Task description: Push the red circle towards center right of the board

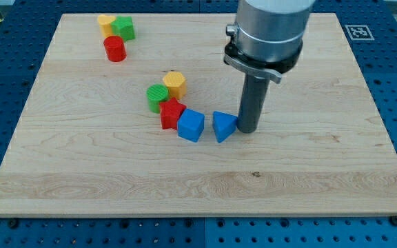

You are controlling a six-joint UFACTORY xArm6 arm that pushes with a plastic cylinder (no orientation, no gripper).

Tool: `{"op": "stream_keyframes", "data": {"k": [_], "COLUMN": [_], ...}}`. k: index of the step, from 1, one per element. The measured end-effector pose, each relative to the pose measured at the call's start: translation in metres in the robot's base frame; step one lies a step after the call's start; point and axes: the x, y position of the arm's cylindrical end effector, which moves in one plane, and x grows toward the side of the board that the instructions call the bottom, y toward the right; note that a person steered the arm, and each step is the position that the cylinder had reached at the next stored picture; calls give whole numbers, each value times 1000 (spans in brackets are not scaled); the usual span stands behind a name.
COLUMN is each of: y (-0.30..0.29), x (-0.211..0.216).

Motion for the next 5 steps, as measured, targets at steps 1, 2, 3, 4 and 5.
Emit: {"op": "stream_keyframes", "data": {"k": [1, 2, 3, 4, 5], "y": [-17, -22, -9, 23, 27], "x": [-6, -9, -25, -77, -134]}}
